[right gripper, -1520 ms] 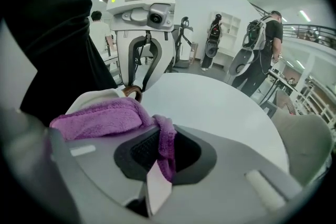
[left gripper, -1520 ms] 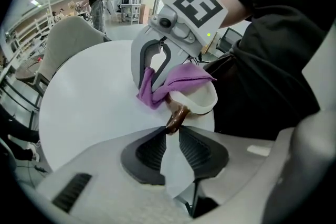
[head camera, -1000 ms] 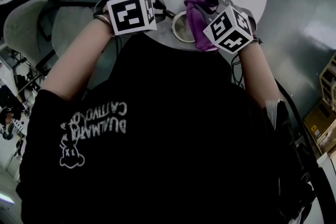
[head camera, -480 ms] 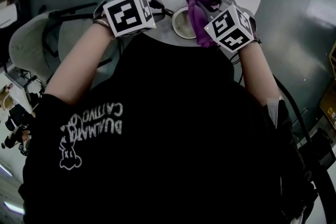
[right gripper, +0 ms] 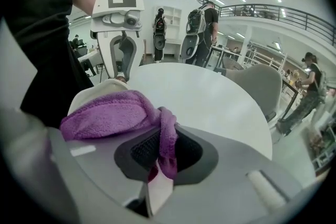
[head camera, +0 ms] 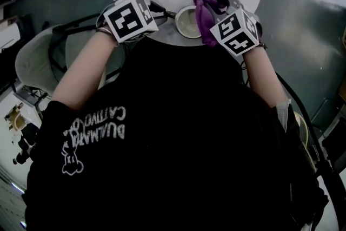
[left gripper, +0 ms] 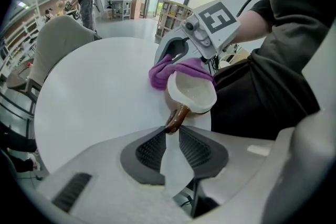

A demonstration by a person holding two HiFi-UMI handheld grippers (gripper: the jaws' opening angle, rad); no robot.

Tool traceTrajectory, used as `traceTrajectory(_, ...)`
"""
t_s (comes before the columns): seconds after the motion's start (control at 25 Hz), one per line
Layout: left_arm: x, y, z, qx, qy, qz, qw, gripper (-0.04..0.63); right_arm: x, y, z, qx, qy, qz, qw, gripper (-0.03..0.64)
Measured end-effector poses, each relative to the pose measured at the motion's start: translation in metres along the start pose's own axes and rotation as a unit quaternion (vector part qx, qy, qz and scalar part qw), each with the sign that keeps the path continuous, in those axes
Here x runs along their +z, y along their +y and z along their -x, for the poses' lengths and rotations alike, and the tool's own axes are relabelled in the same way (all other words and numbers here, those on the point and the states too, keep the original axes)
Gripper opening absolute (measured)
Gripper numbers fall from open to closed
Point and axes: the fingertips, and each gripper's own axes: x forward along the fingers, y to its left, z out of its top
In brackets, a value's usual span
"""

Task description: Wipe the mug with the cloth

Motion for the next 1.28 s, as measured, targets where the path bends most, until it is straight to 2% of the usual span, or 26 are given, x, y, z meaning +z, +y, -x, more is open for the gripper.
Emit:
traceTrajectory(0.36, -0.002, 0.001, -0.002, -0.003, 0.007, 0.010, 0.9999, 0.081, -0.017, 0.004, 0.006, -0.022, 0.006, -0.034, 0.999, 0.044)
traceTrajectory(0.48, -0.001, -0.004, 0.002, -0.001, 0.008, 0.019, 0.9998, 0.081, -0.024, 0.007, 0.016, -0.016, 0.013, -0.036, 0.999, 0.044)
traceTrajectory(0.76, -0.005, -0.004, 0.006, 0.015, 0.004, 0.058, 0.9982, 0.081, -0.028, 0.011, 0.020, 0.012, 0.012, 0.001, 1.000, 0.044)
traceTrajectory(0.96, 0.004, -0.009, 0.003, 0.035, 0.019, 0.077, 0.9963, 0.081, -0.037, 0.010, 0.029, 0.029, 0.008, 0.015, 0.999, 0.044)
traceTrajectory(1.16, 0.001, -0.006, 0.002, 0.040, 0.021, 0.101, 0.9938, 0.081, -0.040, 0.010, 0.028, 0.042, -0.002, 0.000, 0.999, 0.044)
traceTrajectory(1.28, -0.002, -0.008, 0.001, 0.035, 0.020, 0.097, 0.9945, 0.081, -0.041, 0.014, 0.027, 0.031, -0.001, -0.020, 0.999, 0.044)
